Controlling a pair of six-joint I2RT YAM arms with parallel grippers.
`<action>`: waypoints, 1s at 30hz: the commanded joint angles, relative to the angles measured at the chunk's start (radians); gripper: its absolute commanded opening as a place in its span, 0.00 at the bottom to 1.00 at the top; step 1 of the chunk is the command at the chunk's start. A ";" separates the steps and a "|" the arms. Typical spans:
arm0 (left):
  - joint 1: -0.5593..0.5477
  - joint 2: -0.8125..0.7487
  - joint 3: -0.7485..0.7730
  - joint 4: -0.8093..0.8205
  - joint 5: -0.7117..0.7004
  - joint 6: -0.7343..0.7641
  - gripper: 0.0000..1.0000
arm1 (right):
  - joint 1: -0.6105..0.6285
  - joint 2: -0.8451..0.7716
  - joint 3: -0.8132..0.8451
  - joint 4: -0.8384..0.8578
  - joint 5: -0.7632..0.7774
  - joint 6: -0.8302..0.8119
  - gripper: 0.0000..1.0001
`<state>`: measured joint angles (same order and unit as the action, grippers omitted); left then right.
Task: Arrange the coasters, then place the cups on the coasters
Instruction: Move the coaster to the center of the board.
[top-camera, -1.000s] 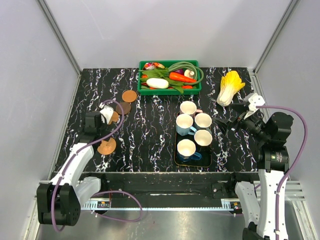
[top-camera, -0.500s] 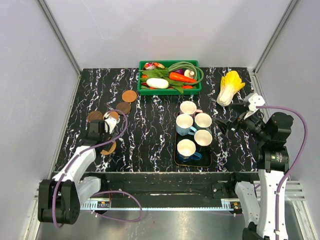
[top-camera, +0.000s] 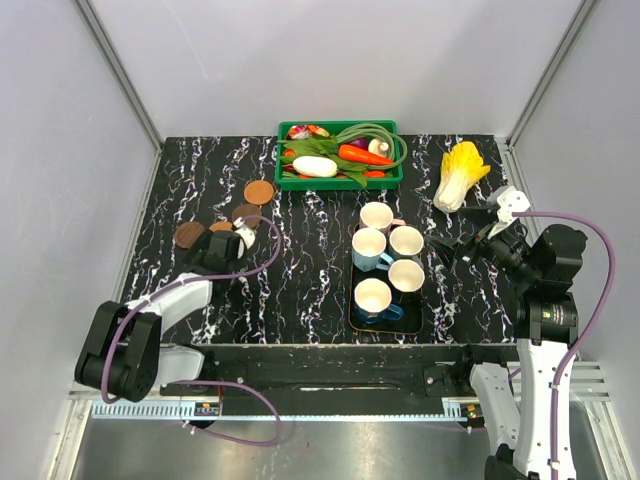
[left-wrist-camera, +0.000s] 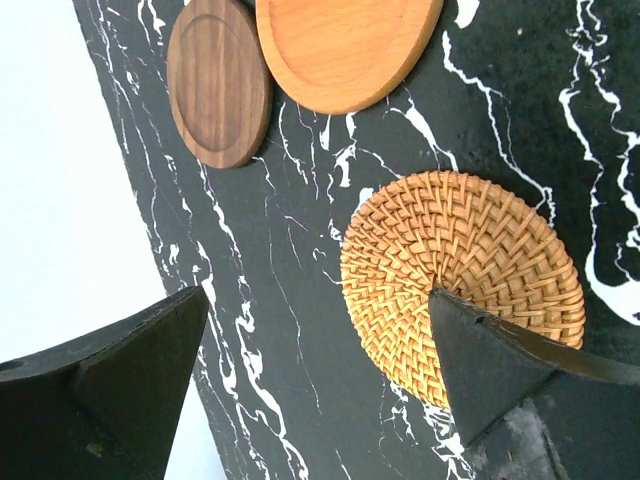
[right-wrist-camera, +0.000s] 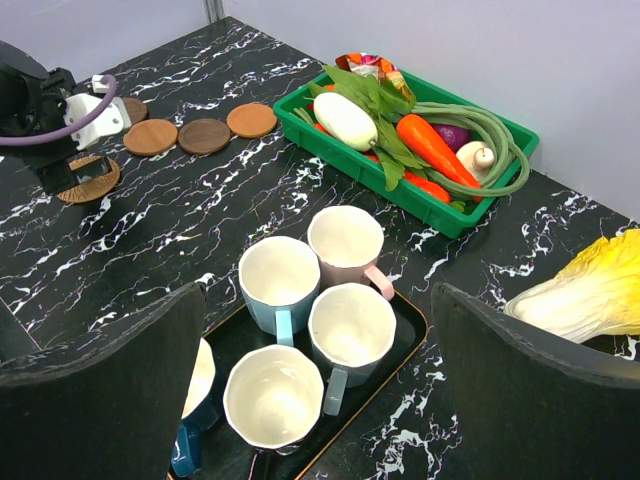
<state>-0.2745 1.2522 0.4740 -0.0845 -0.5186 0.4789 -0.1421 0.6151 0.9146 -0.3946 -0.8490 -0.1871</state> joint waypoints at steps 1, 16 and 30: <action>-0.041 0.056 -0.005 -0.021 0.008 -0.020 0.99 | 0.003 0.002 0.006 0.013 0.007 -0.014 1.00; -0.075 -0.025 0.107 -0.115 0.200 -0.011 0.99 | 0.003 0.009 0.006 0.014 0.002 -0.011 1.00; -0.058 -0.070 0.069 -0.072 0.072 -0.010 0.99 | 0.003 0.011 0.007 0.013 0.004 -0.011 1.00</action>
<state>-0.3428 1.2015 0.5583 -0.2077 -0.4007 0.4713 -0.1421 0.6216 0.9146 -0.3946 -0.8486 -0.1871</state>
